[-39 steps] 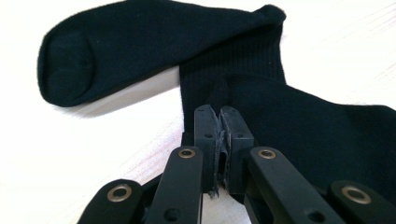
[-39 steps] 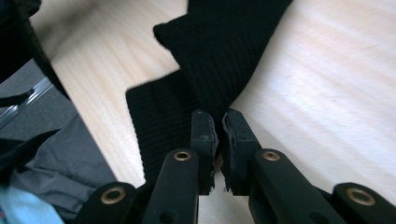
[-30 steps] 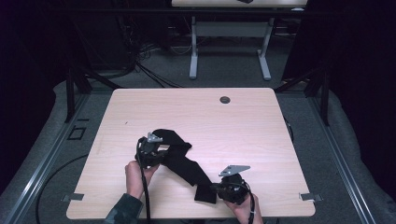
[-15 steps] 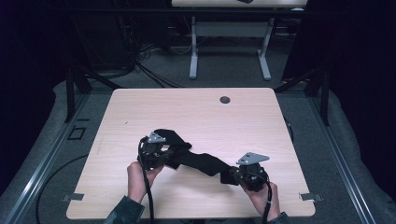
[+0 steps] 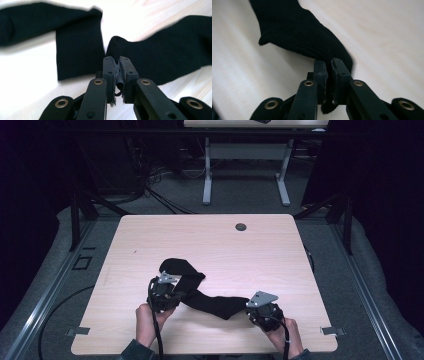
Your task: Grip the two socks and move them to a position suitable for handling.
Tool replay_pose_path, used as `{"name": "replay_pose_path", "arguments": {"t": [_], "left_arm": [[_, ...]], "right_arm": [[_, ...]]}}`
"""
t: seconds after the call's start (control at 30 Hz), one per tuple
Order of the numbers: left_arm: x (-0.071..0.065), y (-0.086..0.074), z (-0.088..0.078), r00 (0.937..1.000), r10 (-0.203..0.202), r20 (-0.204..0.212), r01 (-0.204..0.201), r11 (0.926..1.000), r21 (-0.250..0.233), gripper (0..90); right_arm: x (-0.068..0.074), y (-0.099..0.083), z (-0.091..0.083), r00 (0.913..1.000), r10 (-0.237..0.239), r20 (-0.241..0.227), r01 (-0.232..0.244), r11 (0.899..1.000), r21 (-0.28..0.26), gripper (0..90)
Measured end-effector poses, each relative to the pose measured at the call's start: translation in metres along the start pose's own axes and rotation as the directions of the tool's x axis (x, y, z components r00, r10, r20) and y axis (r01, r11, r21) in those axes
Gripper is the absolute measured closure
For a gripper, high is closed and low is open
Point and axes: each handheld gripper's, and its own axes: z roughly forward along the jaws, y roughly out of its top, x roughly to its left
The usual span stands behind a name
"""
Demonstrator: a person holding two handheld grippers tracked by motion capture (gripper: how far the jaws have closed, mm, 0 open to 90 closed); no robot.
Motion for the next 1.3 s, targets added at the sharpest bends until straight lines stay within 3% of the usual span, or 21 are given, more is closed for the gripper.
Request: {"name": "replay_pose_path", "arguments": {"t": [0.1, 0.13, 0.2, 0.33, 0.4, 0.47, 0.53, 0.57, 0.67, 0.8, 0.93, 1.07, 1.3], "left_arm": [[0.003, -0.015, 0.000, 0.9996, -0.028, 0.011, 0.027, 0.9994, 0.020, 82.0], [0.004, -0.018, -0.001, 0.9995, -0.027, 0.013, 0.027, 0.9992, 0.029, 79.9], [0.005, -0.027, -0.001, 0.9993, -0.034, 0.016, 0.034, 0.9987, 0.039, 75.7], [0.010, -0.039, -0.011, 0.9979, -0.065, -0.002, 0.065, 0.9978, 0.014, 53.6], [0.014, -0.041, -0.016, 0.9972, -0.073, -0.016, 0.073, 0.9973, -0.006, 47.1], [0.017, -0.040, -0.017, 0.9967, -0.079, -0.020, 0.078, 0.9968, -0.017, 43.6], [0.019, -0.038, -0.016, 0.9976, -0.065, -0.027, 0.064, 0.9975, -0.030, 43.8], [0.019, -0.037, -0.013, 0.9978, -0.058, -0.031, 0.057, 0.9975, -0.043, 45.5], [0.017, -0.034, -0.004, 0.9996, -0.026, -0.007, 0.026, 0.9994, -0.022, 59.3], [0.016, -0.032, 0.007, 1.0000, 0.000, 0.005, 0.000, 0.9999, 0.014, 67.5], [0.015, -0.032, 0.014, 0.9998, 0.020, -0.002, -0.020, 0.9990, 0.039, 75.4], [0.015, -0.034, 0.016, 0.9997, 0.021, -0.007, -0.021, 0.9987, 0.047, 81.0], [0.014, -0.038, 0.013, 0.9999, 0.016, -0.005, -0.016, 0.9983, 0.056, 83.2]], "right_arm": [[0.006, -0.009, 0.005, 0.9958, 0.016, -0.090, -0.014, 1.000, 0.021, 75.2], [0.009, -0.013, 0.007, 0.9900, 0.036, -0.136, -0.034, 0.999, 0.017, 69.7], [0.009, -0.016, 0.006, 0.9842, 0.042, -0.172, -0.038, 0.999, 0.023, 63.0], [-0.004, -0.021, -0.006, 0.9688, 0.093, -0.230, -0.101, 0.995, -0.023, 53.3], [-0.012, -0.022, -0.012, 0.9690, 0.116, -0.218, -0.128, 0.991, -0.043, 52.9], [-0.021, -0.022, -0.014, 0.9749, 0.140, -0.173, -0.152, 0.987, -0.056, 52.8], [-0.028, -0.022, -0.012, 0.9738, 0.193, -0.121, -0.201, 0.978, -0.059, 53.7], [-0.030, -0.022, -0.009, 0.9746, 0.198, -0.105, -0.204, 0.978, -0.054, 54.8], [-0.026, -0.021, 0.005, 0.9784, 0.193, -0.075, -0.195, 0.981, -0.019, 57.1], [-0.020, -0.022, 0.023, 0.9787, 0.197, -0.058, -0.195, 0.980, 0.029, 62.9], [-0.020, -0.023, 0.030, 0.9785, 0.200, -0.050, -0.199, 0.980, 0.027, 69.7], [-0.021, -0.025, 0.031, 0.9799, 0.193, -0.051, -0.191, 0.981, 0.041, 74.3], [-0.021, -0.029, 0.031, 0.9781, 0.196, -0.071, -0.195, 0.981, 0.024, 77.2]]}}
